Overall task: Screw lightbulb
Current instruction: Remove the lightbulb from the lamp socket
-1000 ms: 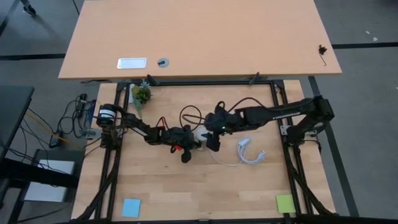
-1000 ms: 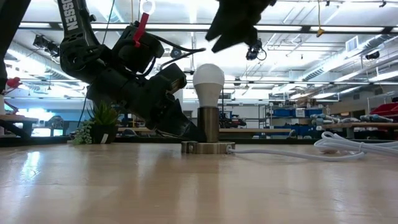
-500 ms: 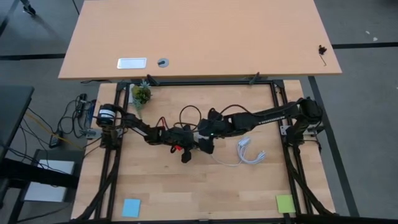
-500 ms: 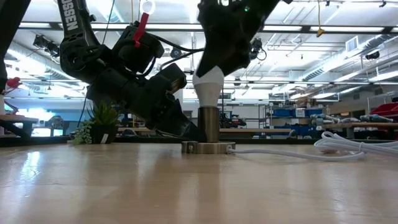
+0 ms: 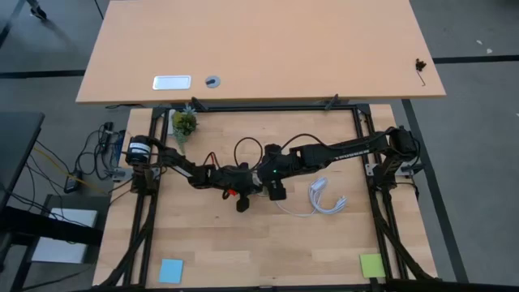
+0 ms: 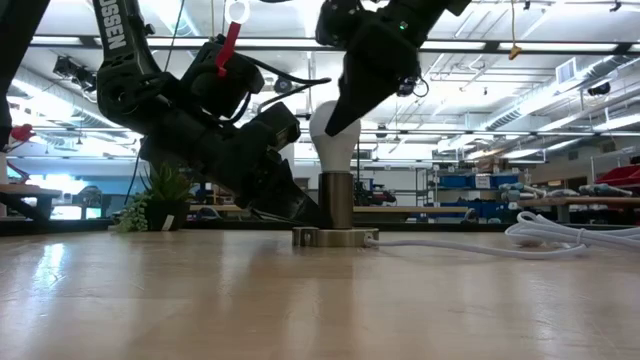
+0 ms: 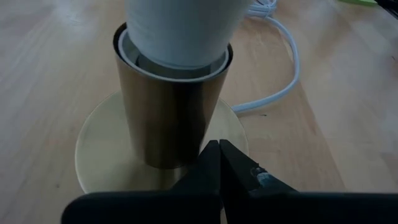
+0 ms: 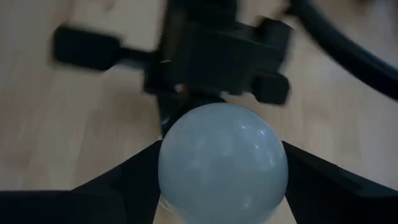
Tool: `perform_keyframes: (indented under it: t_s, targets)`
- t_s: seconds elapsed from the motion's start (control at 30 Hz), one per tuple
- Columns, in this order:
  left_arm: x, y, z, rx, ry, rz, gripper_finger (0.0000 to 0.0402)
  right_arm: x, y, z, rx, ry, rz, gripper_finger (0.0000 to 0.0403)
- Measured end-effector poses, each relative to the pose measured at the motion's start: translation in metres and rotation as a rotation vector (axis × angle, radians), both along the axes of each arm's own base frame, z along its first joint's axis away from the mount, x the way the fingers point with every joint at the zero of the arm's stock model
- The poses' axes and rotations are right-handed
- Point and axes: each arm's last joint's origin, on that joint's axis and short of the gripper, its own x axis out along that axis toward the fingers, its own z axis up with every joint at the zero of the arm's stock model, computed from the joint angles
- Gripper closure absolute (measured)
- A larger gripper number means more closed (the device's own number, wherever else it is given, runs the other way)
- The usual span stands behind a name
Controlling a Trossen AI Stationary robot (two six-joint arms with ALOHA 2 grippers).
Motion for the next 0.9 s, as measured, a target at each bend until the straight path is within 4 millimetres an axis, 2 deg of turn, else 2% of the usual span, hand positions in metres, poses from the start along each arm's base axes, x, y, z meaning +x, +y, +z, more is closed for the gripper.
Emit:
perform_keyframes:
  t_s: [0.17, 0.3, 0.43, 0.63, 0.9]
  targets:
    - [0.000, -0.001, 0.000, -0.003, 0.001, -0.007, 0.0402, -0.001, 0.002, 0.000, -0.102, 0.025, 0.244, 0.0114]
    - [0.000, -0.001, 0.000, -0.004, 0.000, -0.006, 0.0402, 0.000, 0.000, 0.006, -0.087, 0.039, 0.214, 0.0113]
    - [0.001, 0.000, 0.001, -0.003, -0.008, -0.004, 0.0402, 0.003, 0.007, 0.018, -0.051, 0.029, 0.166, 0.0101]
    - [0.000, -0.001, 0.000, -0.007, 0.007, -0.007, 0.0402, 0.006, 0.011, 0.038, 0.034, -0.057, -0.059, 0.0077]
    - [0.000, -0.002, 0.000, -0.017, 0.007, -0.006, 0.0402, 0.002, 0.010, 0.035, 0.228, -0.050, -0.383, 0.0071]
